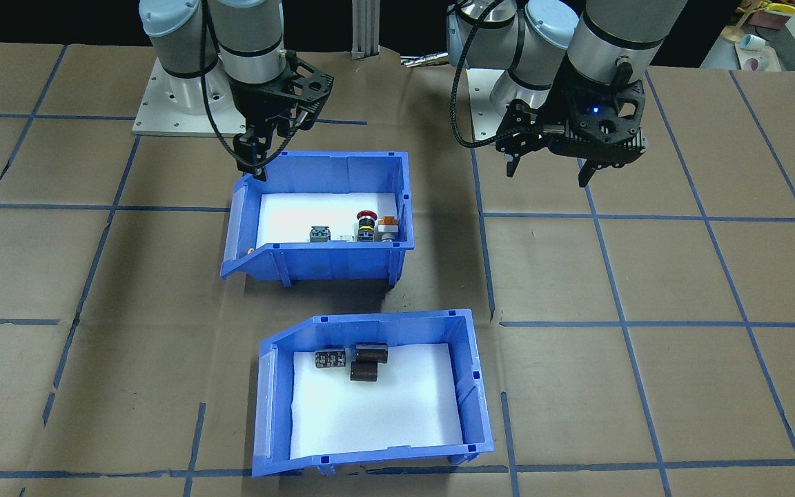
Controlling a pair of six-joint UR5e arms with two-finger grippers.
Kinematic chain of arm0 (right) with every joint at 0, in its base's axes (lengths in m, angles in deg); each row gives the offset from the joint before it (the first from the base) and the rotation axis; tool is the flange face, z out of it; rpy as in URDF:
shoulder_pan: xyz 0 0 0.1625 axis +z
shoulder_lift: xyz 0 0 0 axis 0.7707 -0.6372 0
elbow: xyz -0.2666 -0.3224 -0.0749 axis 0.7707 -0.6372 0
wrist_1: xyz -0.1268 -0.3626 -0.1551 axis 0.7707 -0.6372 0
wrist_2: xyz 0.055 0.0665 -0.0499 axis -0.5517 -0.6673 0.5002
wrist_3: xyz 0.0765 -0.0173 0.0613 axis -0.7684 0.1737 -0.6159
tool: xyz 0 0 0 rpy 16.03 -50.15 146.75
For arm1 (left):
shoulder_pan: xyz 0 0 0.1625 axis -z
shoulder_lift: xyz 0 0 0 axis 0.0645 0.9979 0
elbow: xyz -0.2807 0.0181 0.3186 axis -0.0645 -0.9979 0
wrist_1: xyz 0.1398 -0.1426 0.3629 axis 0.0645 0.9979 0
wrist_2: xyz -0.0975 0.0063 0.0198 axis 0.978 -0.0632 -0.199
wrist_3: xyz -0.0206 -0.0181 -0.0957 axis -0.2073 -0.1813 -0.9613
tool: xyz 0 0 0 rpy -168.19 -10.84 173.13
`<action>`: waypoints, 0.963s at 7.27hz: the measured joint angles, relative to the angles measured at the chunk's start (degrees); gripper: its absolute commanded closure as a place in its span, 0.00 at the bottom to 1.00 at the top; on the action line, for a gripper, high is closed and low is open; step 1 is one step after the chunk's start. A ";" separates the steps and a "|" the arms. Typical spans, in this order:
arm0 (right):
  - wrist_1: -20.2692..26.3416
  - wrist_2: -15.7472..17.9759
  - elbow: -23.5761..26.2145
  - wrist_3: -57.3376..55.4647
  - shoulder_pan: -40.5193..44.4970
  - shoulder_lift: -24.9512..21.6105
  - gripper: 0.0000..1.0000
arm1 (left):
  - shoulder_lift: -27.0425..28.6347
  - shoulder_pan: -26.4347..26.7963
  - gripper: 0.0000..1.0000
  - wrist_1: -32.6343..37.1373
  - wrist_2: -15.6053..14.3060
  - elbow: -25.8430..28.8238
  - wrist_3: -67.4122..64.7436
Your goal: Place battery box in front
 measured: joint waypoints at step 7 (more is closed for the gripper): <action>6.91 0.18 -19.37 -46.81 -10.50 8.80 0.00 | 0.59 -0.03 0.01 -0.35 0.07 0.67 -0.06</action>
